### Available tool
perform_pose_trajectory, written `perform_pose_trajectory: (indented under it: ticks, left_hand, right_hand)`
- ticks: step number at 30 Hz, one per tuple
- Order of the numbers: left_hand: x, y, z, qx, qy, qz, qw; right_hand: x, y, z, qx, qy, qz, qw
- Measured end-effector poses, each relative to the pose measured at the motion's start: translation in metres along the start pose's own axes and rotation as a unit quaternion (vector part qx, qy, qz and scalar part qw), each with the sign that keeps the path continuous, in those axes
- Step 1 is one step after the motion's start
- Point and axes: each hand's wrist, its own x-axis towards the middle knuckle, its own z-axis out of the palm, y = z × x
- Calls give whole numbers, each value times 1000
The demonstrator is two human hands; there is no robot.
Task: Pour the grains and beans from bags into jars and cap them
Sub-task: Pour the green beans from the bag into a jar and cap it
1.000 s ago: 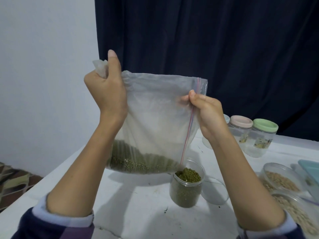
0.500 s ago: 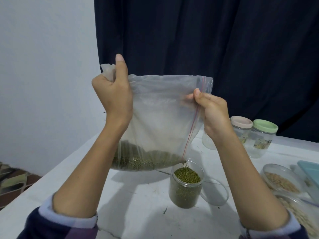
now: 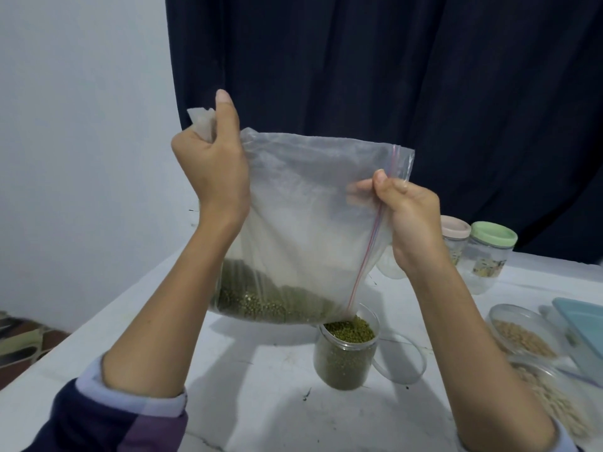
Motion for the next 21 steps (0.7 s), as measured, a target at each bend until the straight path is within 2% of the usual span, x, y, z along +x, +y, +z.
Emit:
perform_pose_trajectory:
  ticks: [11,14,17,21]
  left_hand:
    - [7,1,-2,15,-8,17,1000]
    - [8,1,-5,7,2,25,1000]
    - [10,3,-7,11,2,37,999]
    - [11,7,-9,15,3,44,999]
  right_hand:
    - [-2,2,3,12,-1,14,1000]
    - [-3,1,9,15,-31,16,999]
    - [-1,3,11,24,-14,16,999]
    - [2,4,14,23,-37,20,999]
